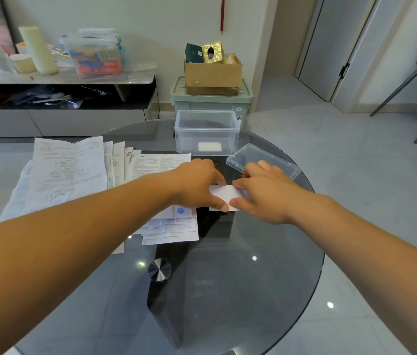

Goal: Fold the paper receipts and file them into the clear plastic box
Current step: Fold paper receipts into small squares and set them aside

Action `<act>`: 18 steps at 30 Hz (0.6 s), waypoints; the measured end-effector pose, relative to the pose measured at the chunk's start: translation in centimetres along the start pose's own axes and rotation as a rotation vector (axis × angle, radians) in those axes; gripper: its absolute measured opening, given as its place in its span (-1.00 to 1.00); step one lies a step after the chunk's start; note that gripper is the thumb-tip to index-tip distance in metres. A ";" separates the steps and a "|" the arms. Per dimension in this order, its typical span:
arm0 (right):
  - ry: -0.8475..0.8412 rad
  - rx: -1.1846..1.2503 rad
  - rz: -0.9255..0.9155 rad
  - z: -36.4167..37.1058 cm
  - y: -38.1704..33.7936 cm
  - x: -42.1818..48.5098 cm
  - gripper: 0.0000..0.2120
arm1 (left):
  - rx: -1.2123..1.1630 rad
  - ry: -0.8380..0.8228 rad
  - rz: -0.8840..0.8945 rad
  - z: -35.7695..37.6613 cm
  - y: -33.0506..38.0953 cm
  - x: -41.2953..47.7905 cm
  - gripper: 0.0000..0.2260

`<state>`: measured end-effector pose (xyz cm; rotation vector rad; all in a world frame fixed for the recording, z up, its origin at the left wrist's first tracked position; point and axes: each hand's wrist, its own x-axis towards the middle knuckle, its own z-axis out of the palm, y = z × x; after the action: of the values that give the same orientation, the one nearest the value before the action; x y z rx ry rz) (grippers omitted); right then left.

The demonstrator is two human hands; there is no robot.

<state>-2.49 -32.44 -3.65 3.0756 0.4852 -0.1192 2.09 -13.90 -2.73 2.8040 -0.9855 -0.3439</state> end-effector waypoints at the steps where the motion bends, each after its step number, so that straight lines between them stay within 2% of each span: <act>1: 0.023 0.029 0.004 0.0 0.0 0.0 -0.59 | 0.006 0.028 0.007 -0.1 -0.1 -0.1 -0.54; 6: 0.128 0.207 0.054 -0.8 0.1 0.0 -0.50 | -0.135 0.230 0.005 -0.9 -0.6 -1.0 -0.49; 18: 0.165 0.308 0.042 -1.4 0.0 -0.5 -0.51 | -0.289 0.242 -0.059 -0.6 -1.0 -2.7 -0.47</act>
<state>-2.89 -32.54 -2.24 3.4144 0.4447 0.0691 0.82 -11.39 -1.87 2.5415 -0.7360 -0.1351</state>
